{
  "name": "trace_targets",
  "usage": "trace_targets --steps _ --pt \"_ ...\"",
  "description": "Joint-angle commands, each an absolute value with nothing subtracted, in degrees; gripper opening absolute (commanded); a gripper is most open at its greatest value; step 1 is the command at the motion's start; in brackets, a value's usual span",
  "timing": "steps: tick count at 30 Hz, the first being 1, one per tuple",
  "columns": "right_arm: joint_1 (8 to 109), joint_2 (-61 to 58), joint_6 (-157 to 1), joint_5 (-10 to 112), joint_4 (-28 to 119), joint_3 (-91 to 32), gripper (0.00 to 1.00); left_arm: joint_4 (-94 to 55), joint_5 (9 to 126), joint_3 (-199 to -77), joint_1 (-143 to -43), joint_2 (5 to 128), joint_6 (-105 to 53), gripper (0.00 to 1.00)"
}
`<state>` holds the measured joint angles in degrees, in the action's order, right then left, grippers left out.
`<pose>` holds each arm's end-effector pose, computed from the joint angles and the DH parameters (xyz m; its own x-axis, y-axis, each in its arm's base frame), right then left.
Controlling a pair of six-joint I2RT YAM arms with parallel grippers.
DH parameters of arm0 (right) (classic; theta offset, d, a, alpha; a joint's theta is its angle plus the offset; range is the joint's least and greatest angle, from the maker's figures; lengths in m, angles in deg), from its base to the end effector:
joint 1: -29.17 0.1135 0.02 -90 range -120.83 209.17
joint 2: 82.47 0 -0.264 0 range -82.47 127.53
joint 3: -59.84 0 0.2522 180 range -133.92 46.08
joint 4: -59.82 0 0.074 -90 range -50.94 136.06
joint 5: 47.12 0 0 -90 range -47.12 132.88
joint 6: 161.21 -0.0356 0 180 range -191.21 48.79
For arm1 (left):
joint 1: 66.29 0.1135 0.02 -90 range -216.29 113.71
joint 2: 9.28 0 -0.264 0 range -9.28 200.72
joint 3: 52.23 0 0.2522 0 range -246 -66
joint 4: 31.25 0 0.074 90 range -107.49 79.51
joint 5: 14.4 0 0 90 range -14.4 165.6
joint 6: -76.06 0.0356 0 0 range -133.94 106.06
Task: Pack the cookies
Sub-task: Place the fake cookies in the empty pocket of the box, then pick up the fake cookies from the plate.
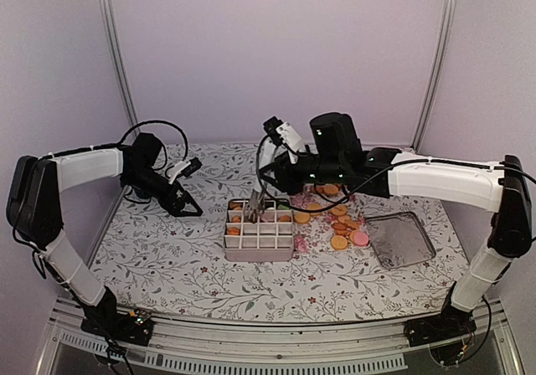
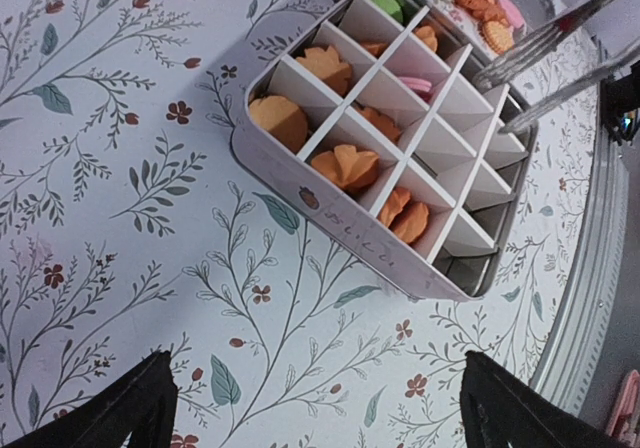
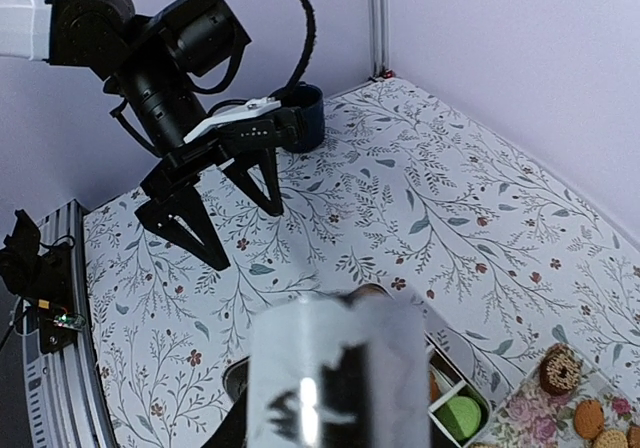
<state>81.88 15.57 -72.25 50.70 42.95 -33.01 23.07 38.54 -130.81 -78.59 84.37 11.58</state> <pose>0.2442 0.3286 0.3111 -0.2432 -0.2897 -0.9257 -0.8603 0.5052 0.0679 0.3045 -0.0884 0.2155 -0.6628 0.4964 -0.5607 0.7345 0.5769 -0.3574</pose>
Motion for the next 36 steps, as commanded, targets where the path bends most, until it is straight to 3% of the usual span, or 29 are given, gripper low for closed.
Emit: trace_targets --steps 1,12,36 --pt "78.0 5.1 -73.2 46.1 43.2 -25.7 0.31 22.2 37.5 -131.1 -78.0 82.9 12.6 0.99" --pt "71.8 -14.3 -75.4 37.4 33.1 -7.2 0.33 22.7 37.8 -131.7 -77.9 83.2 13.1 0.99" --pt "69.9 -19.6 -75.6 30.4 27.6 -3.3 0.38 23.5 37.9 -132.2 -77.9 83.4 13.7 0.99"
